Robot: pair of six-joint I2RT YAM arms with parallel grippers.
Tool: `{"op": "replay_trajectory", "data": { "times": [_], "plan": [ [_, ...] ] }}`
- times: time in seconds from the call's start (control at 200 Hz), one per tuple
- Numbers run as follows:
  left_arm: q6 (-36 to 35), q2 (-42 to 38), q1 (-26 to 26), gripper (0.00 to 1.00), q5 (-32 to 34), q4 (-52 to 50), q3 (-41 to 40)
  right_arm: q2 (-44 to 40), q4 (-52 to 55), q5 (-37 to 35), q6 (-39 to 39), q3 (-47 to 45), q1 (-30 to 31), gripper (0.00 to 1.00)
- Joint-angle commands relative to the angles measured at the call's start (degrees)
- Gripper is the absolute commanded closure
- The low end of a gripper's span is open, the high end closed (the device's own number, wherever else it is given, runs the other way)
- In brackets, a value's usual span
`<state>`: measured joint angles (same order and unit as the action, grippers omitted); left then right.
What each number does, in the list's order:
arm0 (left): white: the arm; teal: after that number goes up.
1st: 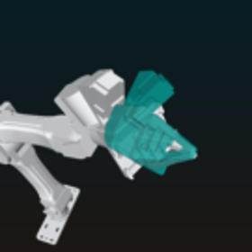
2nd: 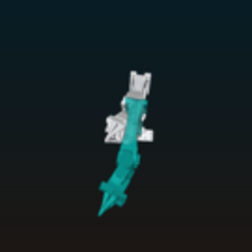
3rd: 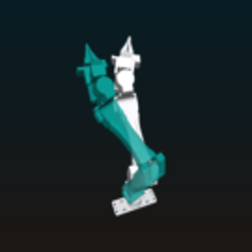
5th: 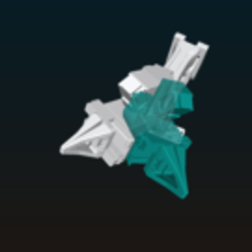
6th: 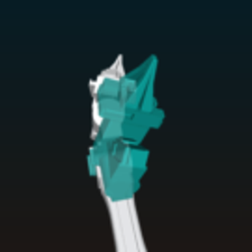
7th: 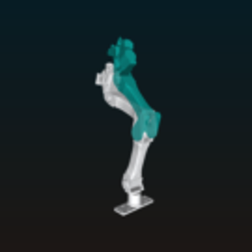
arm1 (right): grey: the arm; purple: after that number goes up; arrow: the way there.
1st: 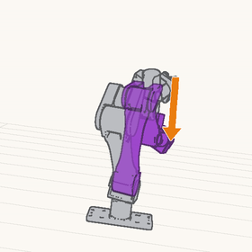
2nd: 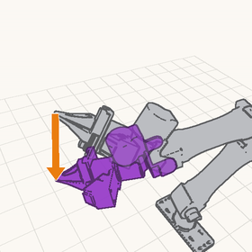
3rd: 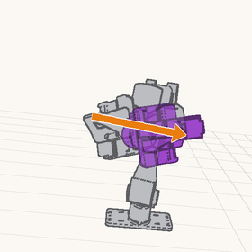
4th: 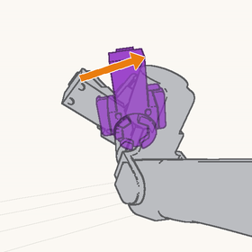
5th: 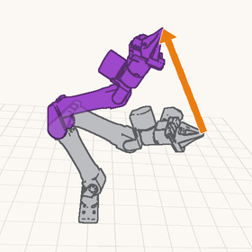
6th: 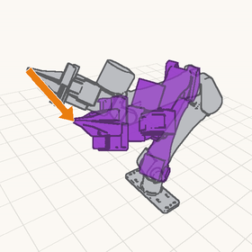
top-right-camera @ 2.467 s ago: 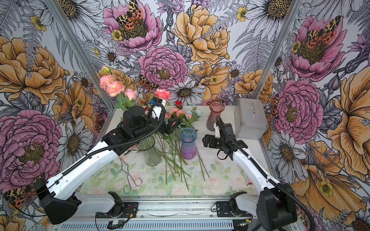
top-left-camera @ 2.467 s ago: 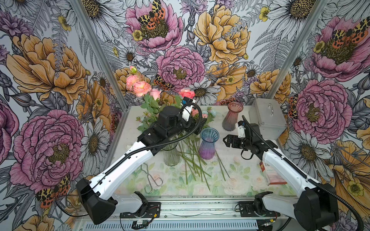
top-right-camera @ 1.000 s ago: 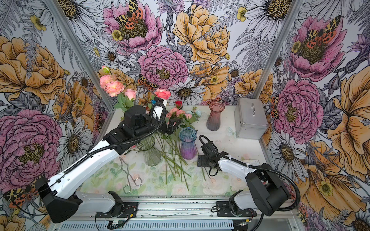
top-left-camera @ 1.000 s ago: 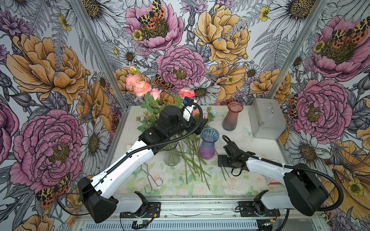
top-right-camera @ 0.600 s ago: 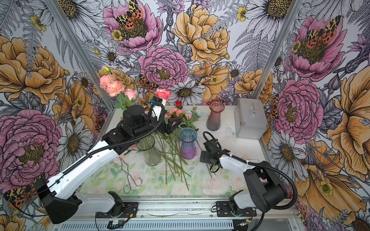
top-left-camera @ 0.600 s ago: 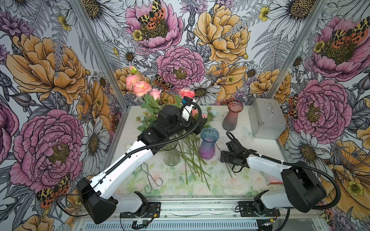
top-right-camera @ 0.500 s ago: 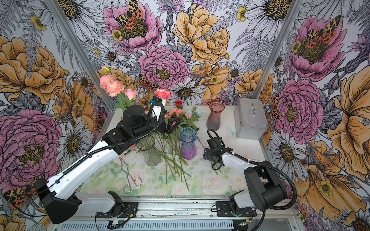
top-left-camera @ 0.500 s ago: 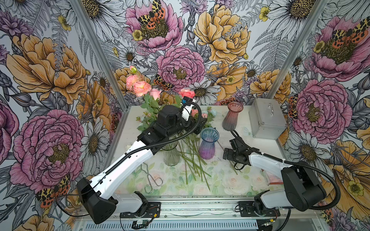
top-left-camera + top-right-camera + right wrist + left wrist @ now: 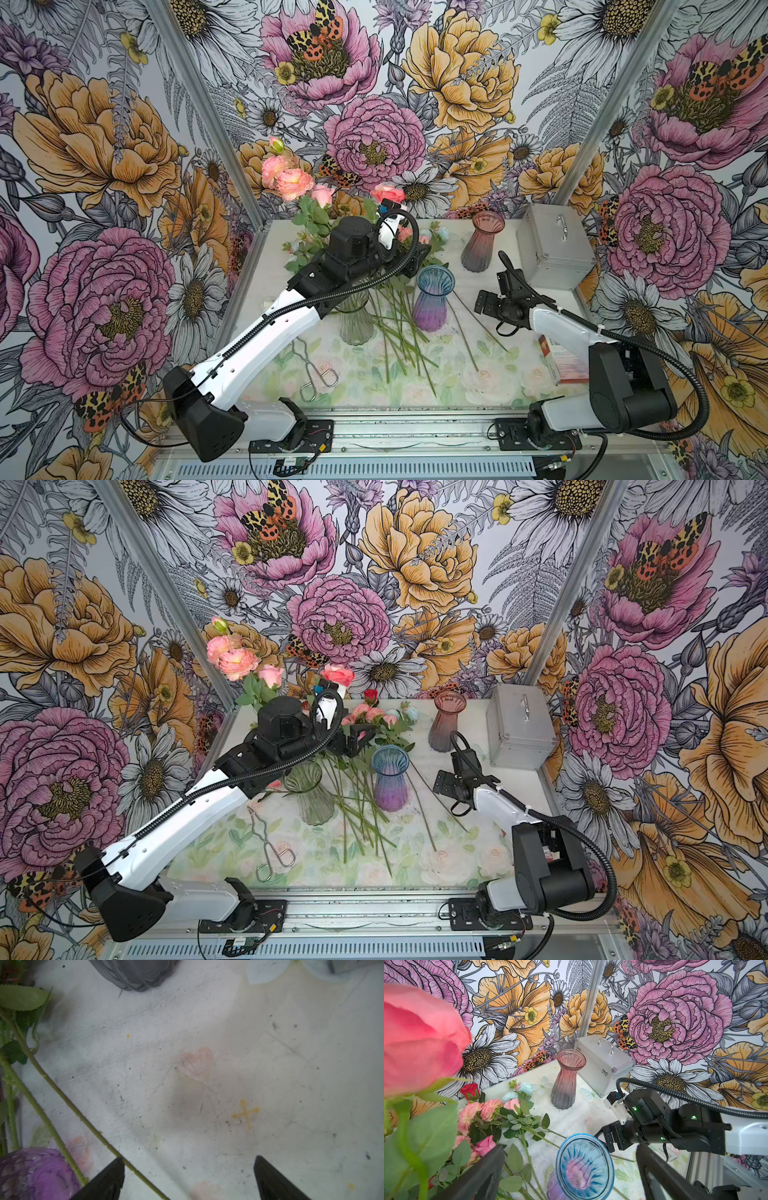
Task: Place the pink flowers into the vase
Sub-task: Pick up the flower at the center of the board.
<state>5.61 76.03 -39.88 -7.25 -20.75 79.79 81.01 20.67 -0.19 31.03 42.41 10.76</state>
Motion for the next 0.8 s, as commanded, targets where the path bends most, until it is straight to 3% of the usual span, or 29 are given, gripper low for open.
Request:
{"op": "replay_trajectory", "data": {
  "times": [0.0,0.295,0.795],
  "plan": [
    [0.5,1.2,0.4,0.02,-1.4,0.9,2.1,-0.3,-0.8,4.7,-4.0,1.5,1.4,0.06],
    [0.7,1.6,0.1,0.02,-1.2,1.2,2.3,6.4,-2.1,5.2,-7.3,4.8,6.4,0.13],
    [0.3,-1.1,2.3,0.02,-2.6,1.3,-1.3,9.1,-4.1,6.6,-7.6,5.5,5.0,0.2]
  ]
}}
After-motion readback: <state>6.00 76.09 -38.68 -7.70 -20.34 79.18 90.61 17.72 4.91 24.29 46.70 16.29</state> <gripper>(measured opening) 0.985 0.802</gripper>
